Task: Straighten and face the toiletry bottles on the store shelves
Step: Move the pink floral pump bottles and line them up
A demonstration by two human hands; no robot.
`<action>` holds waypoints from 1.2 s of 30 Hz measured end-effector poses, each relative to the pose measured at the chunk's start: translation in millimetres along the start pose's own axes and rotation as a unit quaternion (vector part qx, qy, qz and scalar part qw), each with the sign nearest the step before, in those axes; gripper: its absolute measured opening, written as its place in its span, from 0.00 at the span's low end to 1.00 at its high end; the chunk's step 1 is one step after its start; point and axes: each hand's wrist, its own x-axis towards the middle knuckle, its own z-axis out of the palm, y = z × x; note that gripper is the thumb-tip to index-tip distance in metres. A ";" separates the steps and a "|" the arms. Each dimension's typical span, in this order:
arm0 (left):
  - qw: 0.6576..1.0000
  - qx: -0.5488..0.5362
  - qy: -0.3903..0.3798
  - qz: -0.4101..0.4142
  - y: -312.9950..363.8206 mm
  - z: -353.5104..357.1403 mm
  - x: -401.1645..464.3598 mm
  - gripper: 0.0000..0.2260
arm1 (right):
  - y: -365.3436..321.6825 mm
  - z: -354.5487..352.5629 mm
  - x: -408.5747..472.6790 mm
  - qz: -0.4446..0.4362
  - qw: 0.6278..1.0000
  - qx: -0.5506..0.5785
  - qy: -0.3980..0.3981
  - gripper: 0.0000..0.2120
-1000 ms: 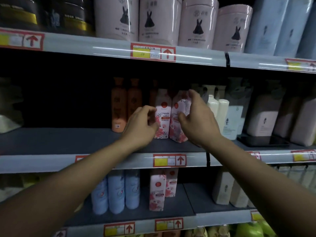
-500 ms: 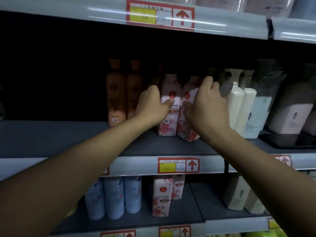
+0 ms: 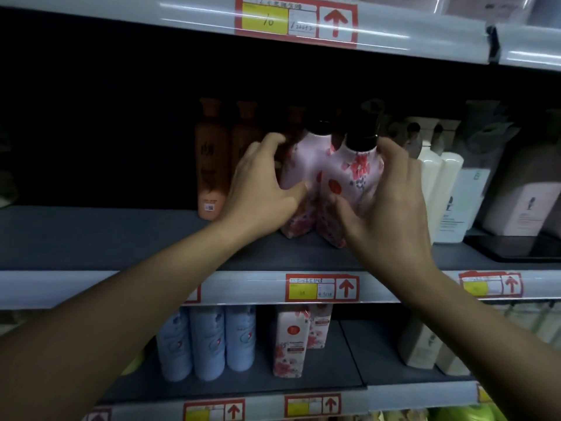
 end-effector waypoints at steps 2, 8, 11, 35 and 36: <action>1.000 0.003 -0.007 0.020 7.8 -1.8 -8.1 0.34 | -2.3 -2.7 -12.3 0.005 0.999 0.039 -0.006 0.36; 0.996 0.030 -0.078 0.020 26.0 0.7 -14.2 0.41 | -3.6 -11.3 -30.1 0.052 0.994 0.097 0.003 0.32; 0.993 0.094 -0.068 0.022 31.1 4.8 -15.1 0.36 | 5.6 -17.8 -35.7 0.063 0.992 0.113 0.009 0.25; 0.984 -0.140 -0.102 -0.032 78.2 -58.2 -140.3 0.33 | 1.5 -143.3 -133.3 0.109 0.974 0.185 -0.076 0.26; 0.983 -0.138 -0.115 -0.041 74.9 -57.2 -149.5 0.33 | 4.9 -145.9 -140.8 0.113 0.972 0.187 -0.087 0.26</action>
